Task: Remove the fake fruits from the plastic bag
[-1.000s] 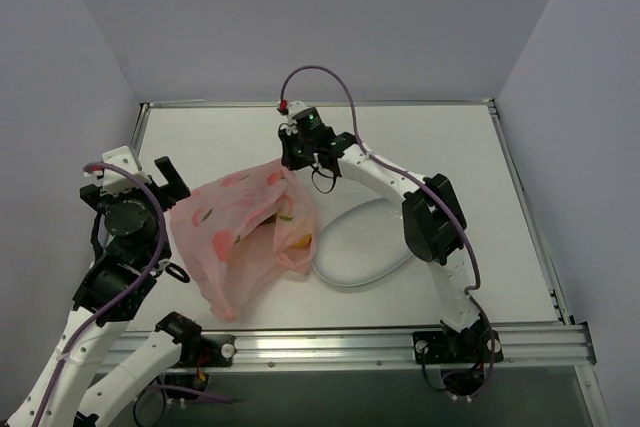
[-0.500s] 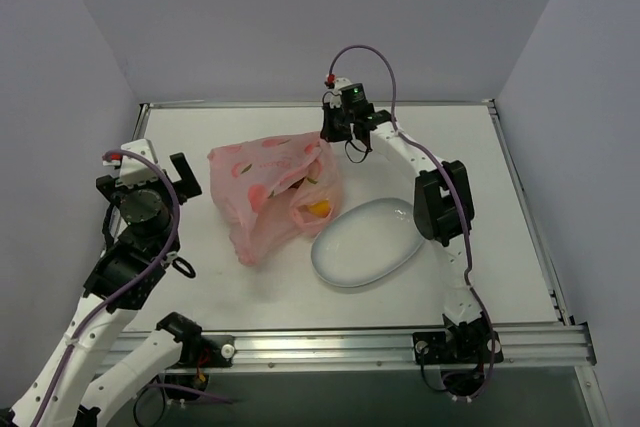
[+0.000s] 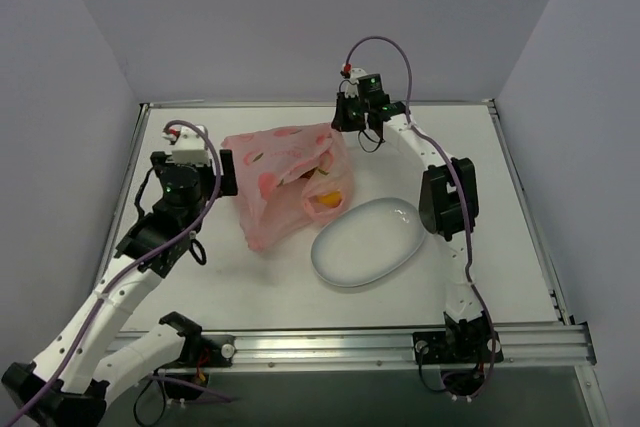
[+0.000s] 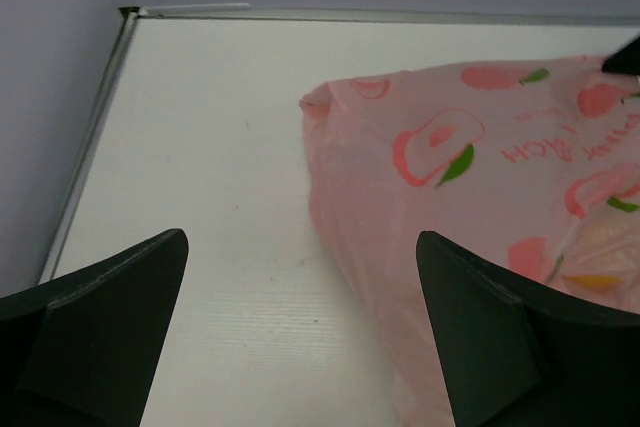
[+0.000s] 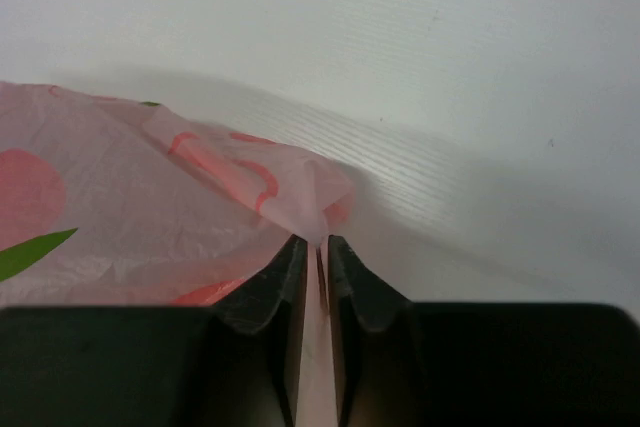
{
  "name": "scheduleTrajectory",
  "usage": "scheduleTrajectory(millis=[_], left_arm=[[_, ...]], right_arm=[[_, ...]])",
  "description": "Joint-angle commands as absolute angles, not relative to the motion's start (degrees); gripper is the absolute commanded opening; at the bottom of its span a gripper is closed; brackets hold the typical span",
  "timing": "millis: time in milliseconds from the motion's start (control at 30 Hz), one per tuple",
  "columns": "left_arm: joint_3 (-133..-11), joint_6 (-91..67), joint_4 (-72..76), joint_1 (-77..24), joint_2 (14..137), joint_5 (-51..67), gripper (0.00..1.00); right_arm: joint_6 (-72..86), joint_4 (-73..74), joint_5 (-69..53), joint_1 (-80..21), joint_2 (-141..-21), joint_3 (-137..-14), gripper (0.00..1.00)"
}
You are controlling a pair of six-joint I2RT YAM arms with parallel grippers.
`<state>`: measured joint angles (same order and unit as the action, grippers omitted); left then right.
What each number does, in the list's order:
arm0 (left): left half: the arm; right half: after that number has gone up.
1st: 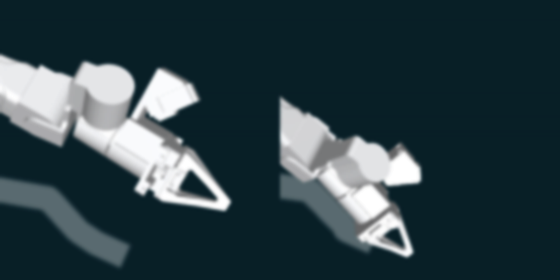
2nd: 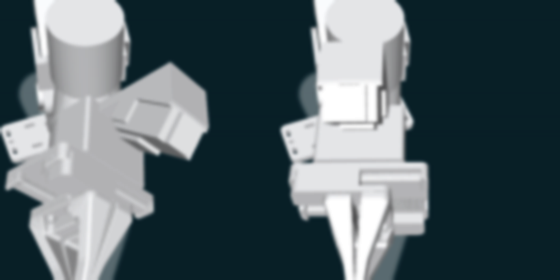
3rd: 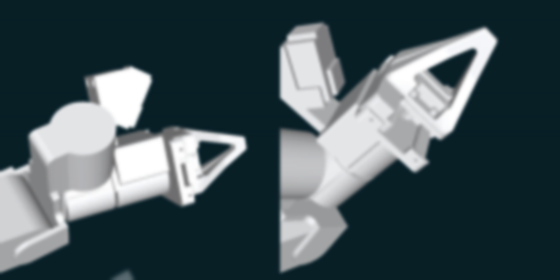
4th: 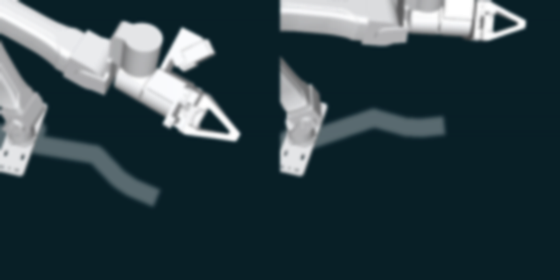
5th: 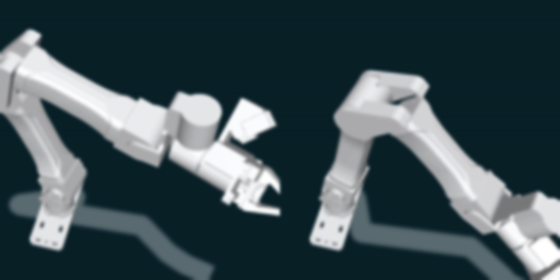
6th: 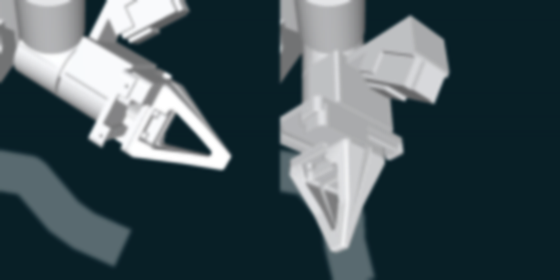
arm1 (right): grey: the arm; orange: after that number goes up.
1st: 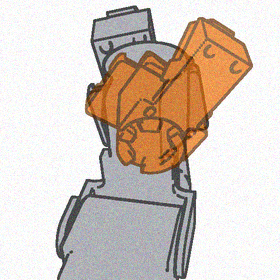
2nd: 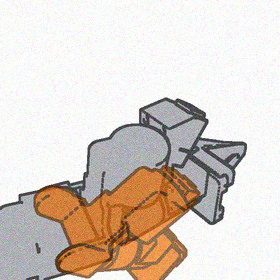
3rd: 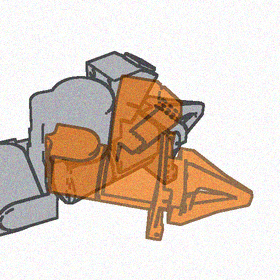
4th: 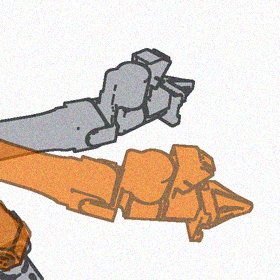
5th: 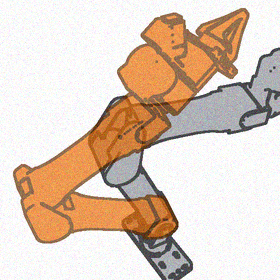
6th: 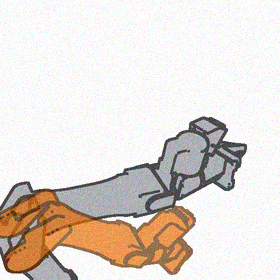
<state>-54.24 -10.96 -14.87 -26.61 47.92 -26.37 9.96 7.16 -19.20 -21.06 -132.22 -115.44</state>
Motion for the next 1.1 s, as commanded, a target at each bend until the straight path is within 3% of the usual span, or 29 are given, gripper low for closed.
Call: scheduleTrajectory(millis=[0, 67, 100, 200, 400, 667, 700, 733, 833, 867, 933, 967, 1033, 1067], left_arm=[[-57.7, -10.8, -14.2, -26.6, 50.8, -14.1, 0.97], [-57.2, -10.7, -13.5, -26.5, 51.3, -11.7, 0.97], [-57.2, -10.7, -13.5, -26.7, 52.1, -11.3, 0.97], [-57.5, -10.7, -14.1, -27.3, 53.5, -11.9, 0.97], [-58.2, -10.2, -15.1, -28.7, 58.0, -11.1, 0.98], [-59.3, -8.1, -17.7, -32.8, 62.7, -11.9, 0.98], [-60.2, -8.0, -18.6, -32.9, 64.1, -13.4, 0.9], [-60.6, -8.1, -19.2, -33.0, 64.9, -14.1, 0.73], [-61.4, -8.3, -19.8, -32.9, 66.7, -14.7, 0.41], [-61.4, -8.5, -19.8, -32.9, 66.9, -14.7, 0.26], [-61.4, -8.7, -19.5, -33.0, 67.1, -14.9, 0.14], [-61.4, -9.0, -19.4, -33.0, 67.2, -15.1, 0.03], [-61.4, -9.4, -19.0, -32.9, 67.1, -14.9, 0.02], [-61.5, -9.8, -18.8, -32.9, 67.0, -14.6, 0.02]], right_arm=[[9.7, 6.5, -21.1, -20.9, -131.8, -119.7, 0.14], [10.2, 6.5, -21.2, -20.9, -130.8, -119.5, 0.36], [10.2, 6.5, -21.1, -20.8, -130.1, -119.2, 0.57], [10.1, 6.4, -19.7, -20.8, -126.6, -116.6, 0.72], [9.8, 6.3, -15.1, -21.4, -116.6, -109.0, 0.8], [10.3, 5.5, -8.8, -25.2, -101.1, -97.2, 0.81], [10.4, 5.5, -7.9, -26.7, -99.6, -95.6, 0.81], [10.6, 5.5, -6.7, -27.7, -98.2, -92.4, 0.81], [11.6, 5.6, -0.8, -33.0, -91.9, -85.0, 0.78], [12.7, 5.1, 1.8, -34.5, -88.5, -83.1, 0.75], [14.2, 4.9, 2.9, -39.1, -85.5, -79.6, 0.71], [15.1, 4.0, 4.5, -40.7, -82.5, -75.9, 0.64], [17.8, 2.4, 5.7, -44.8, -79.5, -71.8, 0.59], [19.0, 0.6, 5.8, -45.9, -76.8, -67.9, 0.49]])
